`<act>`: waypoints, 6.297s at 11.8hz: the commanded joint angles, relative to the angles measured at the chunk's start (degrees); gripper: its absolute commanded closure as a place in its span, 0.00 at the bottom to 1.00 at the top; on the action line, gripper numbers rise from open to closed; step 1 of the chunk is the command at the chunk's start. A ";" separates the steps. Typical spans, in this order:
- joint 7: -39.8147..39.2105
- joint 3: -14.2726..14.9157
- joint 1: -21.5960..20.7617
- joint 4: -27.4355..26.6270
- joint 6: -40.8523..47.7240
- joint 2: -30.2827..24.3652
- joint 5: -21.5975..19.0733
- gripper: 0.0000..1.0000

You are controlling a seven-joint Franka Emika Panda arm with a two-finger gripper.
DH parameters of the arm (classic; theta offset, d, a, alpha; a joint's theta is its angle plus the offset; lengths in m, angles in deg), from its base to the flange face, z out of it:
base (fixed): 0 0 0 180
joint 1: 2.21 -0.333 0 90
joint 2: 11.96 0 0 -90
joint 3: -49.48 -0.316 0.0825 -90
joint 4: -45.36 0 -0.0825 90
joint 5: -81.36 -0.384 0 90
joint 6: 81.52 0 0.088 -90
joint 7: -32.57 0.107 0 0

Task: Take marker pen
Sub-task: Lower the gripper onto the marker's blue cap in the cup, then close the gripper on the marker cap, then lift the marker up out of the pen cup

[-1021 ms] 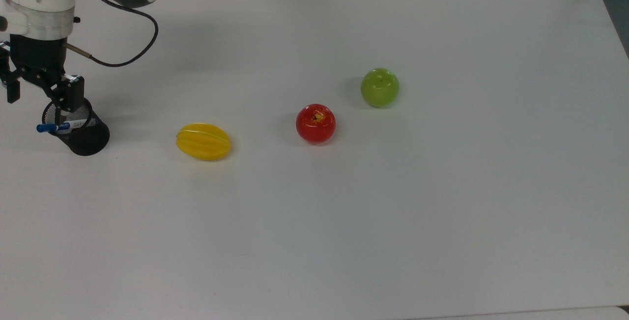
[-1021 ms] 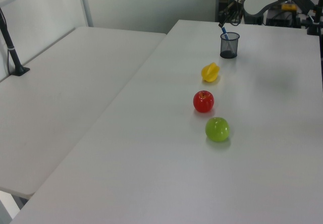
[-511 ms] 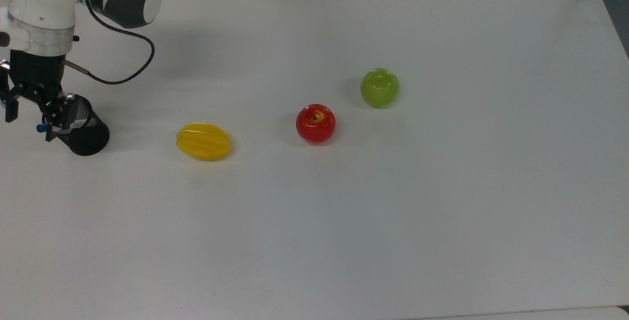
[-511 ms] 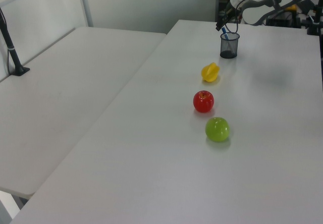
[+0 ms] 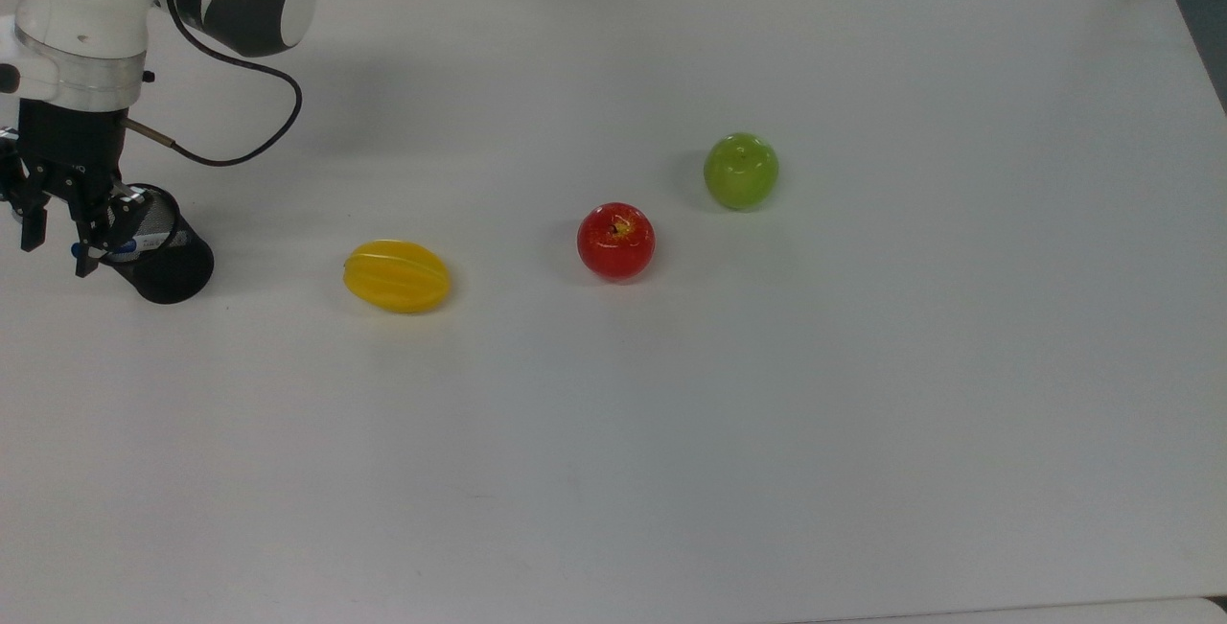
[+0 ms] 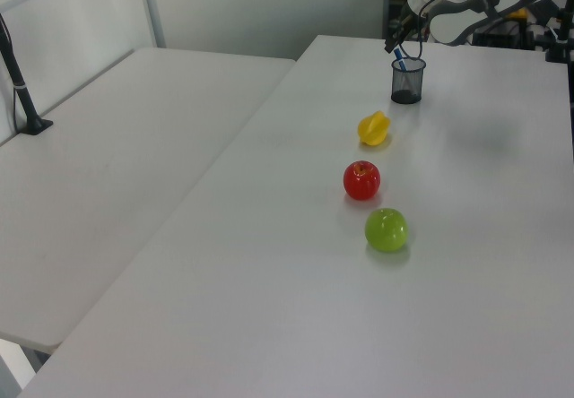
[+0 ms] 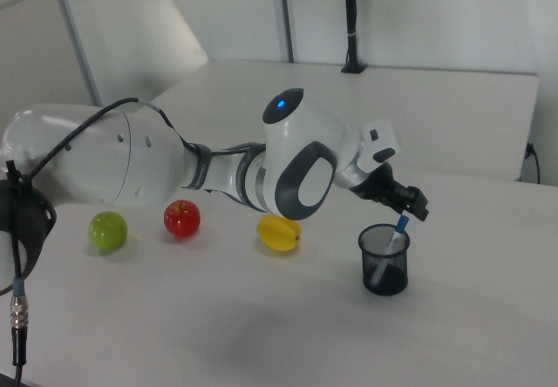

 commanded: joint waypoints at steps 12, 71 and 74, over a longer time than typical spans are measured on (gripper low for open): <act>-0.08 0.12 -1.33 -1.22 -0.64 0.51 1.99 0.48; 12.31 0.03 0.52 -3.77 -0.11 -6.61 0.32 0.90; 12.49 -0.05 0.43 -2.98 -0.11 -7.40 -1.95 0.90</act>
